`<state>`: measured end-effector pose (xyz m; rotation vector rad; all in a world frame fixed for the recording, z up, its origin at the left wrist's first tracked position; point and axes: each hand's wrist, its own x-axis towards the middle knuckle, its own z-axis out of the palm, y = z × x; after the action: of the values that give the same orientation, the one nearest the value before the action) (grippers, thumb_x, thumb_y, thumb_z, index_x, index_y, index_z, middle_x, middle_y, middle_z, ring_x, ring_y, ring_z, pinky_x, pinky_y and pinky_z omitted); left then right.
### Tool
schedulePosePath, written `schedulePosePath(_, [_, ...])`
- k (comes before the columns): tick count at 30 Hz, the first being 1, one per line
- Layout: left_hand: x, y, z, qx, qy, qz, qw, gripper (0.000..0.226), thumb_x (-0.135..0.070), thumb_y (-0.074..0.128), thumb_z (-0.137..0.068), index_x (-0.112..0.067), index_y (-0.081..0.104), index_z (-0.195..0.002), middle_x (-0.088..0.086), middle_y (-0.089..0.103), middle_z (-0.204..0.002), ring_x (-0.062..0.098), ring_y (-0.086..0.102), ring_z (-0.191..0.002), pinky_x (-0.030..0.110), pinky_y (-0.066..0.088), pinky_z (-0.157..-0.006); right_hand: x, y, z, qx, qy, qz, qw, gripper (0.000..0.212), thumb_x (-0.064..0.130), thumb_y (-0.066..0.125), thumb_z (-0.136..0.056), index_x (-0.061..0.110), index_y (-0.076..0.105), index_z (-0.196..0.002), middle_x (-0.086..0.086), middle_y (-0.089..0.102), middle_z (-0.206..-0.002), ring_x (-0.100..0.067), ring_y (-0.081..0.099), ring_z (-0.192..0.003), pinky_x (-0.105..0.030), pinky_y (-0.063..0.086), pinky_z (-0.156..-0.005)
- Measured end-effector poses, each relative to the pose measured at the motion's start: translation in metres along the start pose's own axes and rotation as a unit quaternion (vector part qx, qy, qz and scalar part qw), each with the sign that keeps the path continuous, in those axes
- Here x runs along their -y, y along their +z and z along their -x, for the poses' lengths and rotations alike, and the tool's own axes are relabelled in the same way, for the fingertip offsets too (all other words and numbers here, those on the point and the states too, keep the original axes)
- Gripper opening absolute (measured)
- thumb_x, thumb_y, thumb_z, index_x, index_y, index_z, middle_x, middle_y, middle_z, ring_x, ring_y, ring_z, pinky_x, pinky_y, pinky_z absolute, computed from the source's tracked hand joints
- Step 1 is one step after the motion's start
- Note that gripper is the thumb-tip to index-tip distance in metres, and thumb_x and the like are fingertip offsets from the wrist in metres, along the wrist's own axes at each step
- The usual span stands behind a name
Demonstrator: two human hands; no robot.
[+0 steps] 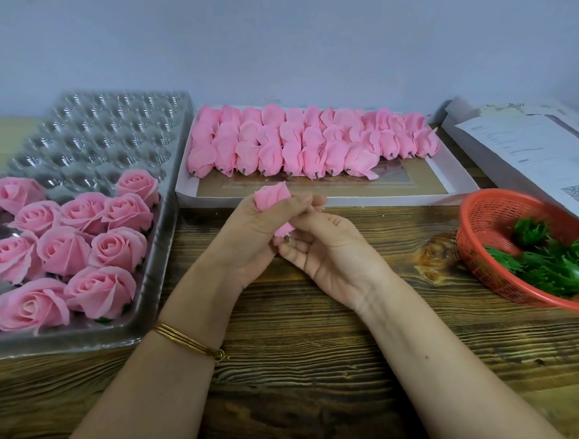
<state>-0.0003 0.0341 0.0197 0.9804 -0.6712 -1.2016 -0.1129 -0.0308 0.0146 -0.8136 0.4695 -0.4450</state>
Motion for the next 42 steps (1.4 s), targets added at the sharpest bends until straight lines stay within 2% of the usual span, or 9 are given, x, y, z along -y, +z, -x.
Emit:
schedulePosePath(5, [0.004,0.007,-0.003,-0.099,0.019,-0.001,0.995,0.014,-0.031,0.073,-0.071,-0.018,0.072,-0.065,0.005,0.074,-0.087,0.018,0.07,-0.079,0.031,0.058,-0.07,-0.007,-0.005,-0.001,-0.044,-0.078,0.112,0.99,0.018,-0.007,0.071,-0.08,-0.002,0.069,-0.097,-0.011,0.07,-0.081,-0.019,0.067,-0.08,-0.027,0.057,-0.08])
schedulePosePath(13, [0.009,0.016,-0.006,-0.125,0.017,0.018,0.992,0.015,-0.028,0.075,-0.072,-0.012,0.074,-0.073,0.003,0.07,-0.07,0.012,0.068,-0.065,0.022,0.058,-0.064,-0.013,0.0,0.0,-0.113,-0.202,0.297,0.926,0.027,-0.011,0.075,-0.075,-0.004,0.068,-0.1,0.002,0.069,-0.076,-0.002,0.062,-0.067,-0.016,0.053,-0.069])
schedulePosePath(18, [0.005,0.011,-0.004,-0.087,0.001,-0.003,0.996,0.017,-0.033,0.073,-0.074,-0.017,0.079,-0.069,0.003,0.072,-0.077,0.015,0.067,-0.07,0.03,0.054,-0.071,-0.011,0.0,0.001,-0.097,-0.174,0.263,0.944,0.017,-0.01,0.072,-0.08,0.004,0.072,-0.089,0.002,0.063,-0.066,-0.007,0.056,-0.064,-0.017,0.051,-0.07])
schedulePosePath(22, [0.002,0.009,-0.001,-0.058,-0.008,-0.009,0.998,0.02,-0.037,0.071,-0.075,-0.022,0.072,-0.062,0.001,0.074,-0.089,0.011,0.065,-0.065,0.024,0.042,-0.048,-0.008,0.002,0.001,-0.067,-0.084,0.17,0.98,0.012,-0.008,0.064,-0.086,0.0,0.072,-0.082,-0.011,0.064,-0.065,-0.012,0.058,-0.059,-0.017,0.053,-0.061])
schedulePosePath(25, [0.001,0.01,0.0,-0.07,-0.011,0.001,0.997,0.021,-0.036,0.072,-0.073,-0.023,0.067,-0.058,0.001,0.075,-0.089,0.011,0.068,-0.069,0.024,0.046,-0.05,-0.006,0.0,-0.001,-0.054,-0.042,0.11,0.992,0.013,-0.008,0.062,-0.087,0.0,0.071,-0.082,-0.008,0.066,-0.065,-0.011,0.062,-0.058,-0.017,0.055,-0.061])
schedulePosePath(30, [0.005,0.015,-0.005,-0.143,0.001,-0.001,0.99,0.026,-0.026,0.073,-0.081,-0.019,0.072,-0.056,0.006,0.071,-0.077,0.016,0.068,-0.068,0.032,0.058,-0.068,-0.01,-0.003,0.0,-0.101,-0.139,0.262,0.95,0.033,-0.008,0.078,-0.075,-0.006,0.067,-0.105,0.001,0.07,-0.076,-0.006,0.064,-0.07,-0.018,0.054,-0.072])
schedulePosePath(34, [0.007,0.017,-0.006,-0.159,0.005,0.008,0.987,0.017,-0.016,0.07,-0.089,-0.007,0.069,-0.075,0.01,0.066,-0.077,0.016,0.066,-0.067,0.026,0.059,-0.067,-0.011,0.0,0.001,-0.112,-0.183,0.313,0.925,0.022,-0.009,0.079,-0.073,0.006,0.069,-0.087,0.008,0.069,-0.071,-0.001,0.063,-0.066,-0.015,0.052,-0.068])
schedulePosePath(39, [0.004,0.019,-0.003,-0.12,-0.007,-0.01,0.993,0.022,-0.025,0.07,-0.08,-0.016,0.074,-0.06,0.008,0.068,-0.077,0.018,0.062,-0.068,0.033,0.047,-0.072,-0.013,-0.001,0.001,-0.106,-0.174,0.293,0.934,0.014,-0.008,0.075,-0.077,0.005,0.07,-0.077,0.006,0.062,-0.062,-0.005,0.055,-0.062,-0.017,0.049,-0.068])
schedulePosePath(42, [0.003,0.015,-0.002,-0.089,-0.018,-0.017,0.996,0.02,-0.032,0.069,-0.075,-0.012,0.067,-0.072,0.002,0.073,-0.08,0.013,0.062,-0.06,0.025,0.04,-0.054,-0.012,-0.001,-0.001,-0.088,-0.119,0.229,0.962,0.011,-0.006,0.07,-0.082,0.002,0.072,-0.076,-0.009,0.061,-0.064,-0.011,0.056,-0.059,-0.018,0.051,-0.063])
